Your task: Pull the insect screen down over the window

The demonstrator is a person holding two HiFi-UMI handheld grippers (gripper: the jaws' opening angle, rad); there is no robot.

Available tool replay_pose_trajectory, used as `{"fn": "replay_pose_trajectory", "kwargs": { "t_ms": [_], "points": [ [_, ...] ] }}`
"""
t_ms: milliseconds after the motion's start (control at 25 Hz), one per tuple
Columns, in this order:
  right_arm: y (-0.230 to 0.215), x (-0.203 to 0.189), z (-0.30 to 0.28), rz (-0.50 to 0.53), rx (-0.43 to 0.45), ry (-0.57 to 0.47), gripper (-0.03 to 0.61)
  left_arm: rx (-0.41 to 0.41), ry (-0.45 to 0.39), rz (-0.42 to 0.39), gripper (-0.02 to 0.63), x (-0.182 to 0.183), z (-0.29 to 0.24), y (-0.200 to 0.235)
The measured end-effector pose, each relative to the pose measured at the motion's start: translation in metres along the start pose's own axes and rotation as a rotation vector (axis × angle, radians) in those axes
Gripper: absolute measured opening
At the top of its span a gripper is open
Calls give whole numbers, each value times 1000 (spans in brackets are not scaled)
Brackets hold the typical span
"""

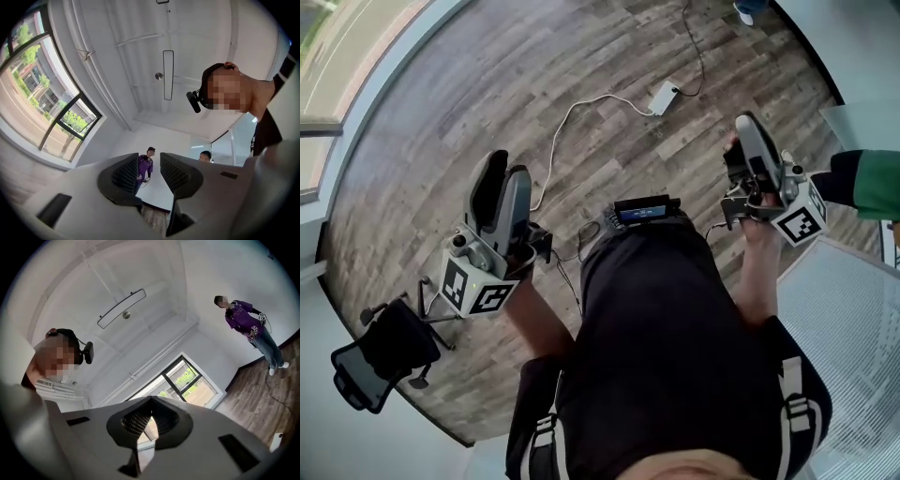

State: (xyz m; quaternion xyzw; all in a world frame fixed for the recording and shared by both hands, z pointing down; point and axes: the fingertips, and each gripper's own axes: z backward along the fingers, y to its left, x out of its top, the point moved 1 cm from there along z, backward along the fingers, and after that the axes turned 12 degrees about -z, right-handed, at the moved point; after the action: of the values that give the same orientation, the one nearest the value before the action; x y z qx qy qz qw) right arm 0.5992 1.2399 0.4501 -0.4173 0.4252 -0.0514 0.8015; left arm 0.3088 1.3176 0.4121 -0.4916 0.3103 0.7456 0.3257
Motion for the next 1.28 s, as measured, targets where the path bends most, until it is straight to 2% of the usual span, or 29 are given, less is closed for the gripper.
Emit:
{"fn": "replay_pose_trajectory", "kwargs": {
  "t_ms": [200, 320, 480, 640, 840, 960, 1120, 1280],
  "points": [
    [-19, -15, -14, 25, -45, 53, 8, 22, 53, 6, 138, -16, -14, 21],
    [-36, -14, -31, 91, -50, 91, 8, 20, 76, -65, 138, -18, -38, 32],
    [-73, -7, -66, 157, -13, 122, 9, 10, 123, -166, 137, -27, -86, 49],
    [-117, 18, -109, 171, 5, 174, 36, 38, 170, -160, 133, -38, -143, 75],
    [-155, 48, -159, 229, 52, 171, 67, 41, 198, -148, 104, -43, -201, 115],
    [-179, 61, -179, 279, 50, 188, 69, 65, 195, -143, 8, -52, -221, 135],
    [-204, 63, -194, 317, 5, 192, 69, 68, 180, -134, 6, -69, -241, 163],
    [-225, 52, -237, 331, 9, 251, 69, 97, 200, -149, 6, -84, -258, 210]
  ]
}}
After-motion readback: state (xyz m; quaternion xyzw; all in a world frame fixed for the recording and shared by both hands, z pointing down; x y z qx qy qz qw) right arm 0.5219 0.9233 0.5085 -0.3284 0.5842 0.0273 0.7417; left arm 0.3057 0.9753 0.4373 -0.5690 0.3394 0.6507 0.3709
